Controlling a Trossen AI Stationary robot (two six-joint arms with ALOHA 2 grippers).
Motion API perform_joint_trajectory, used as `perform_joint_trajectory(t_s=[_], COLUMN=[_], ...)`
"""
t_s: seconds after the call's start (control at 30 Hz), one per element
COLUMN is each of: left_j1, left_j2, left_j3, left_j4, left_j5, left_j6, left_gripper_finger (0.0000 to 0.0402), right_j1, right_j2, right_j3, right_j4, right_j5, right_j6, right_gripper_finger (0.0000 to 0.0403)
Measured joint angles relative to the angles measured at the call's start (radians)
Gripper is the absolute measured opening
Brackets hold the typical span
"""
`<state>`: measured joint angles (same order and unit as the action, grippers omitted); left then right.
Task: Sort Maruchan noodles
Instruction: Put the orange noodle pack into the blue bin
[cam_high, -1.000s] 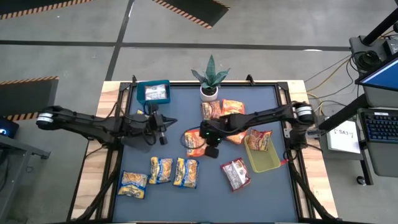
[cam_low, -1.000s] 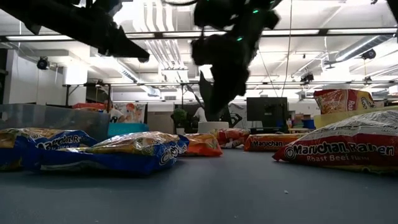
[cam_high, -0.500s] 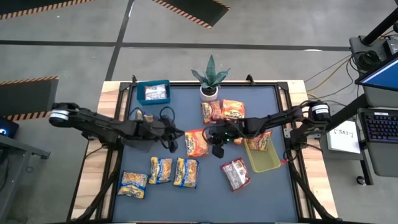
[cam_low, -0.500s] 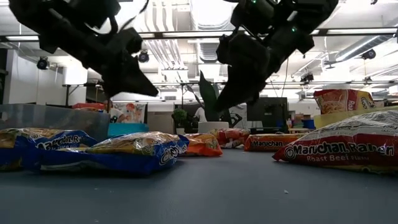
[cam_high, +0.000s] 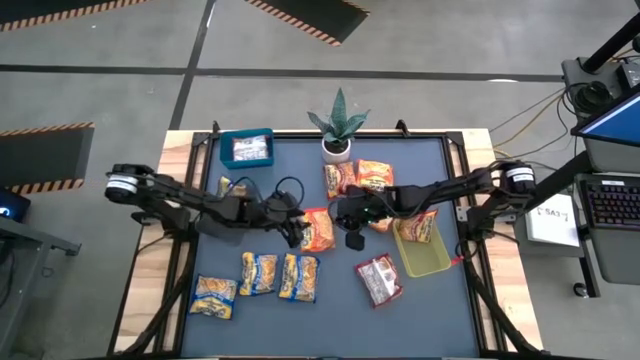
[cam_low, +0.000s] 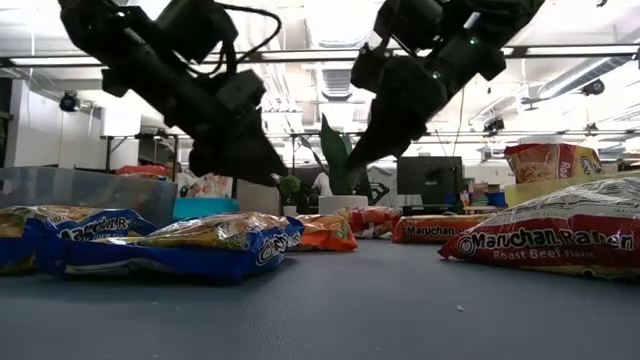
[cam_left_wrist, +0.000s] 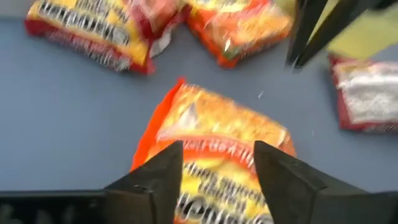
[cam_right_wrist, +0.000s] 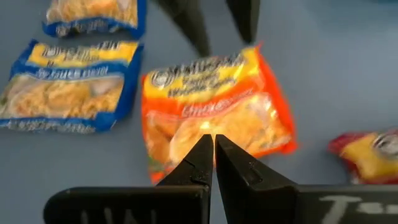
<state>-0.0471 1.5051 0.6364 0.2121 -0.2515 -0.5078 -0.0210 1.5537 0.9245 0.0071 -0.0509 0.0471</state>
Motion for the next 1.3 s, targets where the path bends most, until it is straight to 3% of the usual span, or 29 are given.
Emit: perform_joint_trajectory(t_s=[0.23,0.7,1.3], left_j1=[0.000,0.000,0.000], left_j2=[0.073,0.190,0.144], left_j3=[0.050,0.112,0.187], left_j4=[-0.005,-0.039,-0.184], left_j5=[-0.024,-0.027,-0.027], left_j6=[-0.006,-0.035,0.004], left_gripper_finger=[0.0239,0.0233,0.0233], right_j1=[-0.032,-0.011,0.028], right_j2=[-0.033,0.038,0.176], right_j3=[-0.025,-0.125,-0.122], right_j4=[0.005,0.178,0.409], right_j5=[-0.001,-0.037,-0.053], right_j6=[-0.006,0.086,0.069], right_gripper_finger=[0.0009,0.0009,0.0009])
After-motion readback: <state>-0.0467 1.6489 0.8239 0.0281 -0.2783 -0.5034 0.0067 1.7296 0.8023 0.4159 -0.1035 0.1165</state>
